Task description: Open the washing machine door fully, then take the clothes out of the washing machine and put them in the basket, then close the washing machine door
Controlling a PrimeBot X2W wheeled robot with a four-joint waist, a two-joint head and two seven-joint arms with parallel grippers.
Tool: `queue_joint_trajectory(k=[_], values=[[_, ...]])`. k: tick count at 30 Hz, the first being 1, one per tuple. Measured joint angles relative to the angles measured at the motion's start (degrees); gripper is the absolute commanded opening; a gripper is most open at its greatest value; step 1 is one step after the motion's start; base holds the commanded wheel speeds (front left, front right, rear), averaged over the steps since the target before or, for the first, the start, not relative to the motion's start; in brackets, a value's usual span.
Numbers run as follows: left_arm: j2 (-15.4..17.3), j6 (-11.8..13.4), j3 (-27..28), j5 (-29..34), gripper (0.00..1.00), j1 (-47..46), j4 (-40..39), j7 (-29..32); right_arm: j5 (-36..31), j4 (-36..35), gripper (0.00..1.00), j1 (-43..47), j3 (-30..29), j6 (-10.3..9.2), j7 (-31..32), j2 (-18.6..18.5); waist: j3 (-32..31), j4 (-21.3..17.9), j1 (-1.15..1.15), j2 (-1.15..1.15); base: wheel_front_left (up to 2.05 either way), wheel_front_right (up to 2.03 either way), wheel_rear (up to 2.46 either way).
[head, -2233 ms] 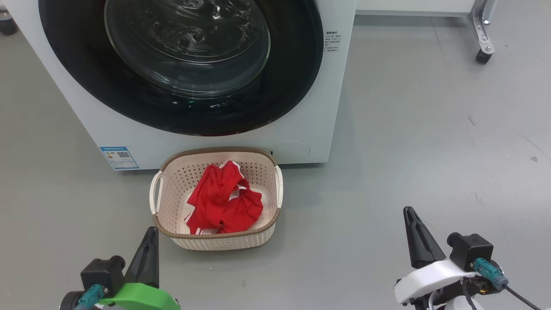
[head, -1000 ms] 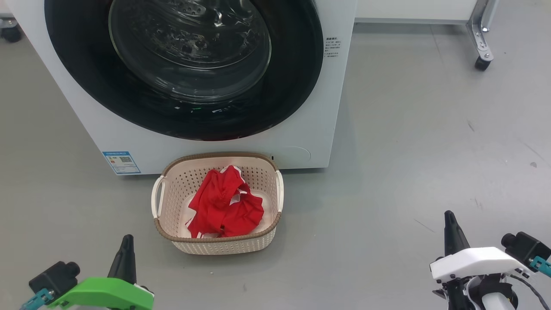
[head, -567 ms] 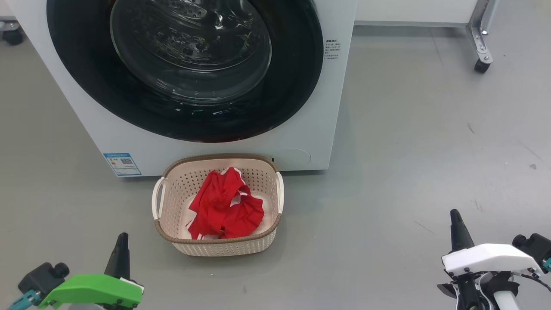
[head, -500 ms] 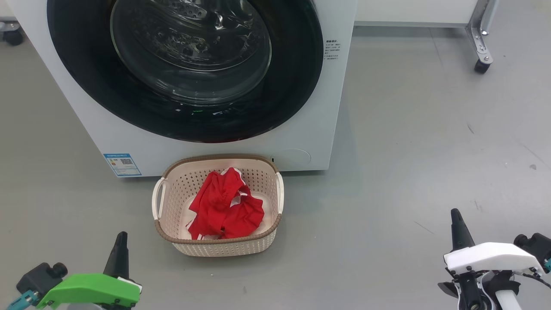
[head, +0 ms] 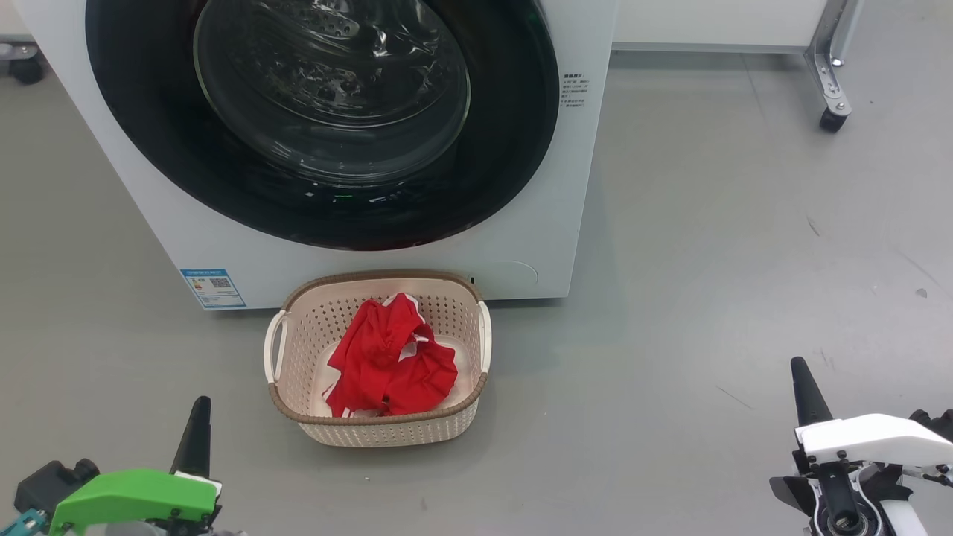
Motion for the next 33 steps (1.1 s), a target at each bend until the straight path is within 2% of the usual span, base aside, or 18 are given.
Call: queue_joint_trajectory(k=[27,33], values=[[0.0,-3.1,3.6,-19.5,0.00,-2.5,2.7,3.0,21.2,0.5,0.00,-1.7,-3.8,1.93,4.7,-1.1,-0.9,0.1,0.00,0.00,0.00,0.00,0.00],[0.0,-3.5,3.8,-20.6,0.00,-2.6,3.0,3.0,21.7,0.7,0.00,-2.1,-4.0,1.98,4.7,-1.1,-0.9,0.1,0.00,0.00,0.00,0.00,0.00]])
